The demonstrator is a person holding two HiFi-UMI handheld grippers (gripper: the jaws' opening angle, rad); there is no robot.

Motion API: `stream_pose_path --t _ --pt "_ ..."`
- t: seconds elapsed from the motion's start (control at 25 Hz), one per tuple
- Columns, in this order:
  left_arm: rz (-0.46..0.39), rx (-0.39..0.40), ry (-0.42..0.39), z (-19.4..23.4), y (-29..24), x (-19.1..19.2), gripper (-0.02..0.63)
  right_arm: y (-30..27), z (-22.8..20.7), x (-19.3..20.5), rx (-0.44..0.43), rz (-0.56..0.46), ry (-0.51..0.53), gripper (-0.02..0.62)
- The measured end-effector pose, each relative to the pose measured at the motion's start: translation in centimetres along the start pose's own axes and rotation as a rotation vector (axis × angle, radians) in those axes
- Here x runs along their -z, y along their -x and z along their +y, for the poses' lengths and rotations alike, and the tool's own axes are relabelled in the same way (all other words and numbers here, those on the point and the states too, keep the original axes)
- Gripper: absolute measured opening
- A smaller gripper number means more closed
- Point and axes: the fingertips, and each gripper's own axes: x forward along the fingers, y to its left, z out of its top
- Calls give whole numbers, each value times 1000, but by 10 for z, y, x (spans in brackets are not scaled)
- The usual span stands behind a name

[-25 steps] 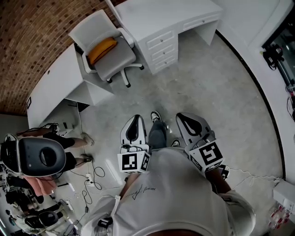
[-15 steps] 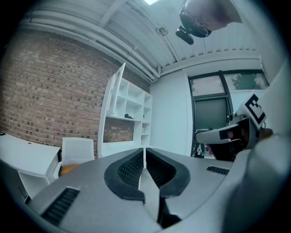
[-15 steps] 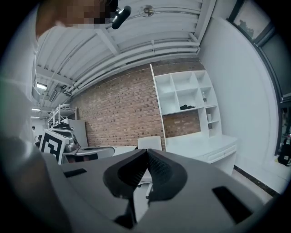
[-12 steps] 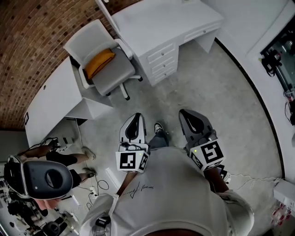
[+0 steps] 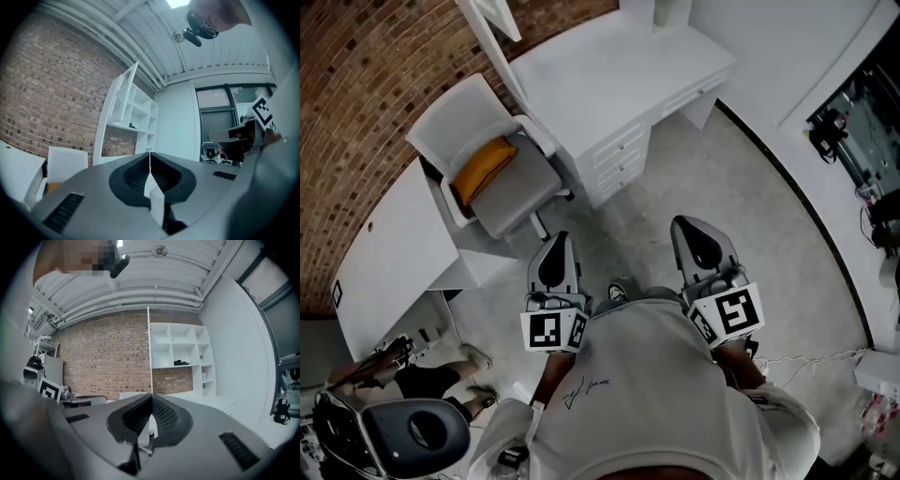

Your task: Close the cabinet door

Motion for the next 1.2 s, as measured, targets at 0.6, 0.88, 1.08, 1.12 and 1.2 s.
stream_pose_path --t 0.6,0.88,1.08,1.12,1.2 --pt "15 -62 66 55 -46 4 17 -87 -6 13 -114 117 53 25" --pt "-6 -97 61 64 -96 -4 17 -141 -30 4 -183 92 52 25" --pt "-27 -114 47 74 -148 -15 17 -183 -66 -1 -207 91 33 25" --pt "-35 -118 45 75 -159 -18 17 -192 -73 -2 -214 93 27 25" --pt "-38 -129 36 78 -180 -22 17 -211 -88 -2 -232 97 17 25"
